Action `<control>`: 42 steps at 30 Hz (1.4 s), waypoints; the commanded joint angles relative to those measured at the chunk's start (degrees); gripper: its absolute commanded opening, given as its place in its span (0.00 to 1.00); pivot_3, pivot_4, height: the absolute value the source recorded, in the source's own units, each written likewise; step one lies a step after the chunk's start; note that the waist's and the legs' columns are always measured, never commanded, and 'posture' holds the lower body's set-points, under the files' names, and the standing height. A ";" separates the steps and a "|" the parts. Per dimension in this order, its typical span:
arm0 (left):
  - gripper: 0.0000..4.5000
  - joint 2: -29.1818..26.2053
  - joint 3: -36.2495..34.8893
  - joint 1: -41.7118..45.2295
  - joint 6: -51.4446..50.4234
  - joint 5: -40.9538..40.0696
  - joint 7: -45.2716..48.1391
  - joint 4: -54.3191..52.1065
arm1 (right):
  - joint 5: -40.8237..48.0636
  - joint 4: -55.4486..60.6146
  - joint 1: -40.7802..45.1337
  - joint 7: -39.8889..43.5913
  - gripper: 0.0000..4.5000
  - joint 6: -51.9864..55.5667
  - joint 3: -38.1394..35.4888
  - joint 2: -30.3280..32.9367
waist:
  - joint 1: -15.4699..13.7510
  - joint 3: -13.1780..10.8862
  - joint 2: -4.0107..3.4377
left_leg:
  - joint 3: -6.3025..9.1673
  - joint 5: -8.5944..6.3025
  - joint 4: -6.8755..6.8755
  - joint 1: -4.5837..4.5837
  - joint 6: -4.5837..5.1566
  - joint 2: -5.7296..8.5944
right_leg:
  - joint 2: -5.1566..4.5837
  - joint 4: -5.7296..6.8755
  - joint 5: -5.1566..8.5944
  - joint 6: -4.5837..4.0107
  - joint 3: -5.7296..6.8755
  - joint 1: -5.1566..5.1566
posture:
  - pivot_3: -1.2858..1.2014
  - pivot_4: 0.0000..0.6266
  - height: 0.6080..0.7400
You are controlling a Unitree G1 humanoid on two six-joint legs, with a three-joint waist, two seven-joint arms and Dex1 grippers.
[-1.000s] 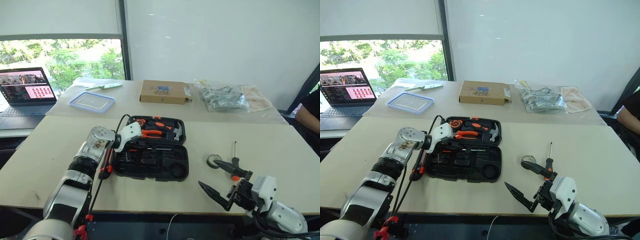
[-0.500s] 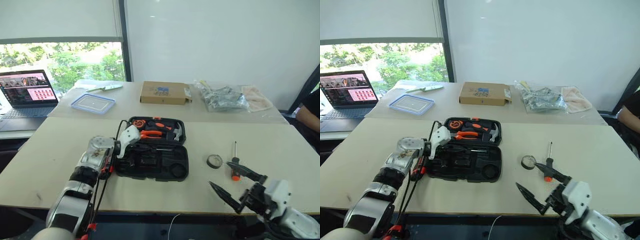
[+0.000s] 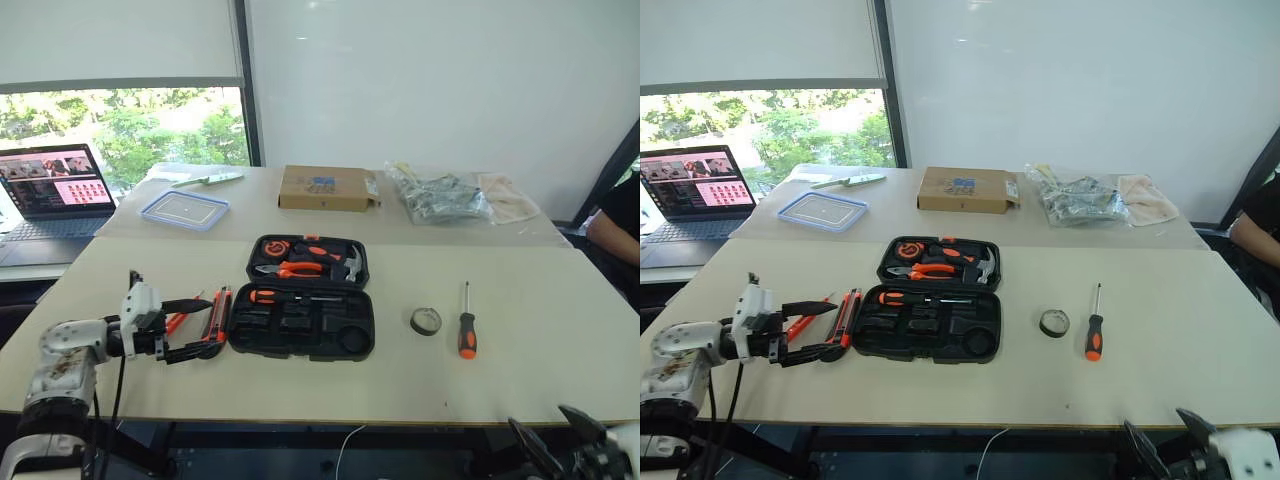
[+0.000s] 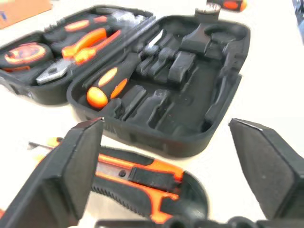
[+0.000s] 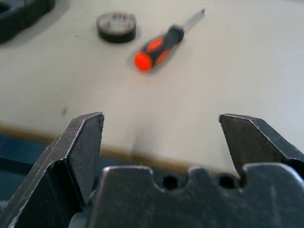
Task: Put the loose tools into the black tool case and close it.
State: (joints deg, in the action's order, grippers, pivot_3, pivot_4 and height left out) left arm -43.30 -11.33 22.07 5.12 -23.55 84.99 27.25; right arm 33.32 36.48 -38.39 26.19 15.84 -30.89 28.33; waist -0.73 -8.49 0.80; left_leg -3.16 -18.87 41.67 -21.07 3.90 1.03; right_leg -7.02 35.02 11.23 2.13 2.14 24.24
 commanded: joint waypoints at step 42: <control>1.00 2.06 -5.58 -14.27 -9.42 -6.74 -11.60 -20.31 | -25.46 -38.73 90.40 32.74 0.21 14.29 57.77 8.46 | 2.23 -0.46 -0.12 | -0.12 0.34 -0.04 -0.56 -0.32 0.06 | 0.48 0.05 -0.08 0.01 0.13 0.37 | 0.52 0.24 1.00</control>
State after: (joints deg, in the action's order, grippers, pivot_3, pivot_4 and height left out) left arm -40.46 -14.73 8.51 -5.05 -29.54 74.19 7.48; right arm 12.30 2.00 49.43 57.10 29.98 23.65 37.46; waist 1.50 -8.95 0.68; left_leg -3.25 -18.51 41.63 -21.77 3.56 1.11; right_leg -6.55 35.12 11.14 2.14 2.31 24.76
